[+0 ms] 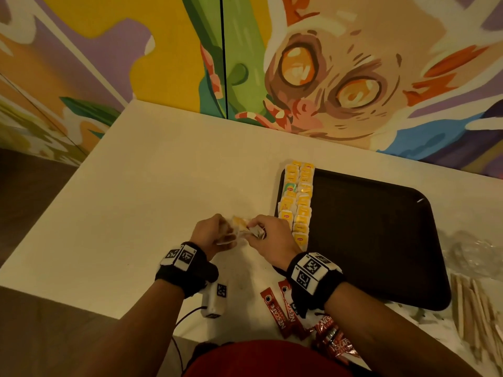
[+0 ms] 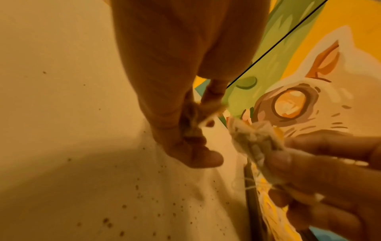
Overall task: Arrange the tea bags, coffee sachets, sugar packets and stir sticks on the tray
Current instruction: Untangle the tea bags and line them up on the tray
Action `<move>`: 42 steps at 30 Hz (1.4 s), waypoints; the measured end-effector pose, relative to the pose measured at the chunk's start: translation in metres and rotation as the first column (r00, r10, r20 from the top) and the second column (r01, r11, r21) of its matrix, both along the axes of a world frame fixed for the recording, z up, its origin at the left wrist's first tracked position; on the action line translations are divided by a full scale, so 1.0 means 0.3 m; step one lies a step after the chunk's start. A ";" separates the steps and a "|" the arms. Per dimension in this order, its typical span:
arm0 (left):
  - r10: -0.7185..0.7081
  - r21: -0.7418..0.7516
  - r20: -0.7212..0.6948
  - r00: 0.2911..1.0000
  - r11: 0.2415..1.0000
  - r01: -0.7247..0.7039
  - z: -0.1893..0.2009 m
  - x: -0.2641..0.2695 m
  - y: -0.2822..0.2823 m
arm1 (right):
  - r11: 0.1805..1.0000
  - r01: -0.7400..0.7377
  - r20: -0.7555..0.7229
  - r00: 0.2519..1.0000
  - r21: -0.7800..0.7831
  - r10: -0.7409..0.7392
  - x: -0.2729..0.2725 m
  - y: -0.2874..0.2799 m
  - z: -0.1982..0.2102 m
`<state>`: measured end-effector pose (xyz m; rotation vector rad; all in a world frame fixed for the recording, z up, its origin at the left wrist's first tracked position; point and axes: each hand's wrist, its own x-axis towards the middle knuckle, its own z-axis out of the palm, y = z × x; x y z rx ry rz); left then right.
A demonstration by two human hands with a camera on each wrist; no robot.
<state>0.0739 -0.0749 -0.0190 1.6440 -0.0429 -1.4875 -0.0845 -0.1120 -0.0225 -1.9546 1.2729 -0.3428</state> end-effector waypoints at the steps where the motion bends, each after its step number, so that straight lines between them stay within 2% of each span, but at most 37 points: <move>1: -0.040 -0.014 -0.017 0.999 0.999 0.040 0.003 -0.009 0.001 | 1.000 -0.013 0.011 1.000 -0.011 0.013 -0.003 0.002 0.007; 4: -0.141 -0.102 -0.123 0.982 0.986 0.129 0.020 -0.040 0.005 | 0.998 -0.062 -0.019 0.998 -0.017 0.061 -0.014 0.005 0.025; 7: -0.238 -0.222 -0.262 0.935 0.958 0.182 0.028 -0.059 -0.004 | 0.999 -0.049 0.005 0.999 0.017 0.049 -0.033 0.002 0.040; 9: -0.291 -0.269 -0.214 0.932 0.935 0.230 0.033 -0.070 -0.012 | 0.999 -0.021 0.039 0.999 0.041 0.019 -0.051 0.003 0.059; 12: -0.322 -0.304 -0.025 0.946 0.904 0.300 0.044 -0.088 -0.012 | 0.992 0.051 0.149 0.986 0.117 -0.068 -0.088 0.002 0.089; 16: -0.274 -0.317 -0.036 0.961 0.915 0.249 0.064 -0.097 -0.013 | 0.977 0.111 0.255 0.954 0.181 -0.156 -0.145 0.002 0.130; 21: -0.262 -0.307 0.016 0.965 0.917 0.254 0.106 -0.122 -0.014 | 0.985 0.129 0.218 0.964 0.115 -0.152 -0.201 0.004 0.139; 24: -0.309 -0.308 0.049 0.950 0.900 0.309 0.124 -0.132 -0.012 | 0.982 0.111 0.237 0.960 0.154 -0.146 -0.225 0.008 0.151; 26: -0.377 -0.319 0.151 0.914 0.856 0.406 0.134 -0.140 -0.007 | 0.984 0.098 0.254 0.958 0.148 -0.133 -0.239 0.008 0.165; 30: -0.495 -0.344 0.382 0.780 0.707 0.617 0.170 -0.161 0.005 | 0.988 0.088 0.287 0.950 0.126 -0.121 -0.257 0.009 0.201; 35: -0.495 -0.283 0.612 0.618 0.592 0.755 0.214 -0.179 -0.006 | 0.987 0.047 0.343 0.934 0.153 -0.098 -0.294 0.009 0.240; 42: -0.425 -0.265 0.732 0.532 0.542 0.797 0.229 -0.204 -0.024 | 0.976 0.099 0.377 0.911 0.195 -0.168 -0.349 0.011 0.252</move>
